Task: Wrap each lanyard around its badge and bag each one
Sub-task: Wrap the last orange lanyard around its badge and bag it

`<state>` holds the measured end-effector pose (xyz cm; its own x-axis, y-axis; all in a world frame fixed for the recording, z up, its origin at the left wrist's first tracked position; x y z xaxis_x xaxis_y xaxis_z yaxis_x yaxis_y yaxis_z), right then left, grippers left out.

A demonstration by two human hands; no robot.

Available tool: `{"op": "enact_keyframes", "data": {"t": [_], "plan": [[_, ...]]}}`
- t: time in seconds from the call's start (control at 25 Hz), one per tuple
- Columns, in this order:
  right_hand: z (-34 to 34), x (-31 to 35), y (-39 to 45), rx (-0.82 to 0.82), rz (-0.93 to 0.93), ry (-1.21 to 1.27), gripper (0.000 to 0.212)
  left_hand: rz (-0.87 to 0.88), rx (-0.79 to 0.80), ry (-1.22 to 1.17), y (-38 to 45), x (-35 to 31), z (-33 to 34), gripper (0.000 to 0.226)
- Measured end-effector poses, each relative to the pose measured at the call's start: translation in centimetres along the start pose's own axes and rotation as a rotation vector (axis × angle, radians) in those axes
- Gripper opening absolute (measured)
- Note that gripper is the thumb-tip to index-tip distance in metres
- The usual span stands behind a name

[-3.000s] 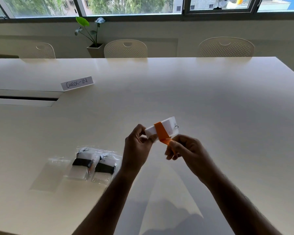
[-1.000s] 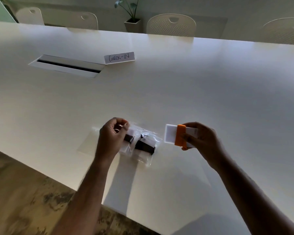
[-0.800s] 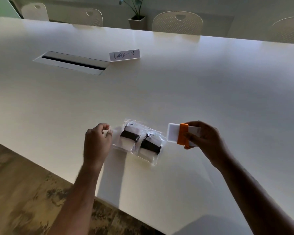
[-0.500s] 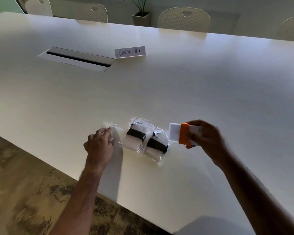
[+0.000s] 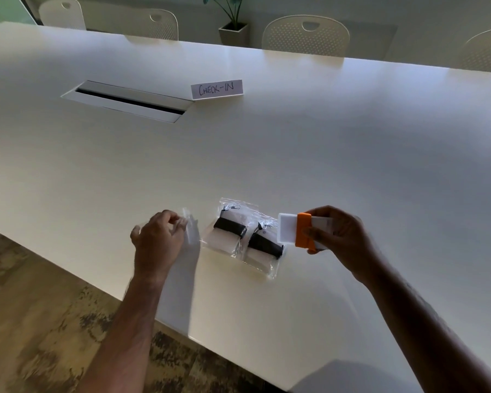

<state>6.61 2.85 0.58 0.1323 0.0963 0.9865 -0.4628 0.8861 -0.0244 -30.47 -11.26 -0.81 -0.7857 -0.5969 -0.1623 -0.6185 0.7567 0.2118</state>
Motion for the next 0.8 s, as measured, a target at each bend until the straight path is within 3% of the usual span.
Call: {"op": "enact_keyframes", "data": {"t": [0.08, 0.16, 0.32, 0.6, 0.8], "plan": [[0.0, 0.0, -0.1, 0.000, -0.001, 0.003, 0.024, -0.024, 0.014, 0.046, 0.6, -0.3, 0.0, 0.030], [0.0, 0.0, -0.2, -0.005, -0.002, 0.015, 0.024, -0.031, 0.024, 0.098, 0.9, -0.8, 0.1, 0.035], [-0.3, 0.3, -0.5, -0.012, -0.007, 0.020, 0.024, -0.042, 0.051, 0.165, 0.5, -1.1, 0.3, 0.021], [-0.4, 0.4, -0.8, -0.023, -0.003, 0.023, 0.024, -0.014, 0.056, 0.219, 0.2, -2.0, 0.2, 0.030], [-0.3, 0.5, -1.0, -0.031, 0.000, 0.022, 0.024, -0.050, 0.069, 0.255, 0.1, -2.0, 0.2, 0.015]]}}
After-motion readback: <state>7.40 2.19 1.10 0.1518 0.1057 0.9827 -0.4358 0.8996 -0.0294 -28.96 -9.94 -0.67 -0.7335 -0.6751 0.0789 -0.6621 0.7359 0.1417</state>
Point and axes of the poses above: each hand's wrist, its own y-axis towards the middle knuckle, its own z-axis out of the palm, x = y × z, the point moved 10 cm from there along y, towards the middle knuckle, and after that the axes turned 15 degrees about y, right-handed, at the moved point
